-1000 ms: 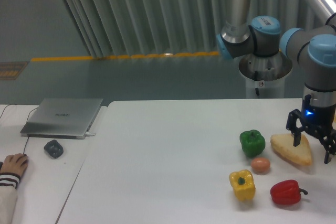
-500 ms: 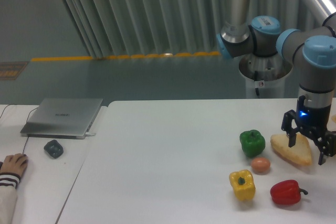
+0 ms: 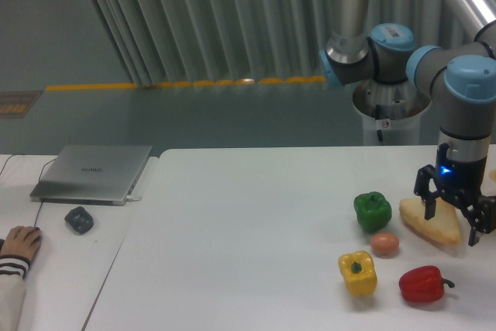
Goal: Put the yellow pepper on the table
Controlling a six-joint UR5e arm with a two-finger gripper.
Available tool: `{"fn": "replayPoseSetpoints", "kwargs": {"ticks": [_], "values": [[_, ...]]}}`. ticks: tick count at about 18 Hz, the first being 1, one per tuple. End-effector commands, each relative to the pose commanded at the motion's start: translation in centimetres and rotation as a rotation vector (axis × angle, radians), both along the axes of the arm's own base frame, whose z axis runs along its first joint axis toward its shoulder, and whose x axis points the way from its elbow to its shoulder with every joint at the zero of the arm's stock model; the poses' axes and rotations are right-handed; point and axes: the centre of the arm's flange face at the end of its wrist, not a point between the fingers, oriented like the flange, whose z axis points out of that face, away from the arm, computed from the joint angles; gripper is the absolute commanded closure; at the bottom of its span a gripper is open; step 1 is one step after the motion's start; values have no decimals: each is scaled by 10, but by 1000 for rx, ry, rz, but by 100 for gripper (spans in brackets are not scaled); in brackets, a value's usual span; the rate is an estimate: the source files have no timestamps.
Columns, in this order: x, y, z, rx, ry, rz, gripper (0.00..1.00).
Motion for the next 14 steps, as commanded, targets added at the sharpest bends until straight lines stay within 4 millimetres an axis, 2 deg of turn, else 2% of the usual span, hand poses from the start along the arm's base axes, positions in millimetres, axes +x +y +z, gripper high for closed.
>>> {"fn": "replayPoseSetpoints", "kwargs": {"ticks": [14], "values": [[1,-2,6,10,2,3,0]]}}
